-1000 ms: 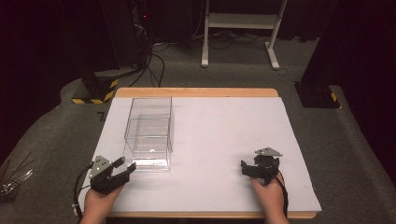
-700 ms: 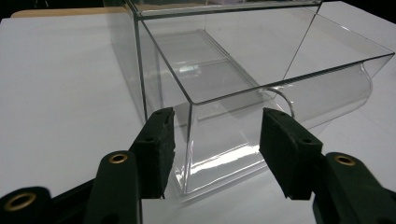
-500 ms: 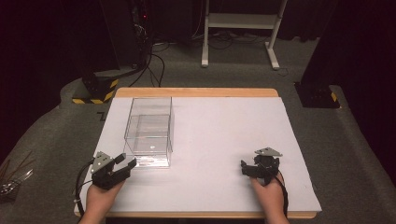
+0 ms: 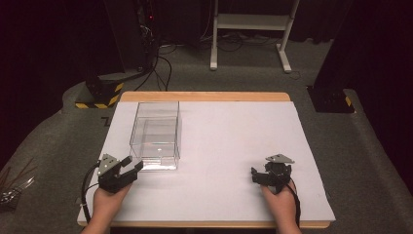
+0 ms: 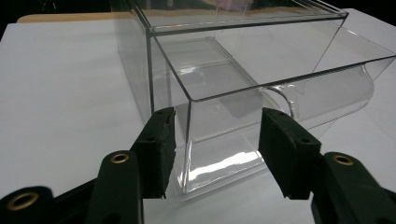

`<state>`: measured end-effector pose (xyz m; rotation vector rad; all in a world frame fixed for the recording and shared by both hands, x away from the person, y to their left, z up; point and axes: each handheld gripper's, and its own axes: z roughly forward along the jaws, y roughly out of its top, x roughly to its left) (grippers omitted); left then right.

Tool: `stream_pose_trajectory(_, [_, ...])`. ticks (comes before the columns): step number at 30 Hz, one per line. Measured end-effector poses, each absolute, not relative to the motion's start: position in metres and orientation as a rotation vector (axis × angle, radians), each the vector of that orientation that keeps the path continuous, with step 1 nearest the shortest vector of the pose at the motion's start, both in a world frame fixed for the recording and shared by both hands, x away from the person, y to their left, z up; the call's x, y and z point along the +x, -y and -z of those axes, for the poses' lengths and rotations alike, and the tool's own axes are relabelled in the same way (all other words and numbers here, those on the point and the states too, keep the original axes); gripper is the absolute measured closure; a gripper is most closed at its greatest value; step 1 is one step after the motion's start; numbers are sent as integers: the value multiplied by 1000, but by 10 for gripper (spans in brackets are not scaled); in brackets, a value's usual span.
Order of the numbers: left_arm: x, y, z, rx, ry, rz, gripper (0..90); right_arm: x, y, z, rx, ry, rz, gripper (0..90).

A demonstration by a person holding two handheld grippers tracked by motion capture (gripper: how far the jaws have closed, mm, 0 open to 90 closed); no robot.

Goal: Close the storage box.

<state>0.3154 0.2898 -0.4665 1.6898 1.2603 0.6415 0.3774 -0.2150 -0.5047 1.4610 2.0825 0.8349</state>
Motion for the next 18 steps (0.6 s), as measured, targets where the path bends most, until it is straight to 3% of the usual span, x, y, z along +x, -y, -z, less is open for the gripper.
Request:
stream_pose_trajectory(9, [324,-288,467,1682,-1282,-675,470,377,215,505,1461,-2082,-835,94])
stream_pose_trajectory(13, [326,-288,468,1664,-1302,-693,383,377,215,505,1461,-2082,-835,95])
stream_pose_trajectory(18, [329,-290,468,1671,-1300,-692,358,377,215,505,1461,-2082,-835,95])
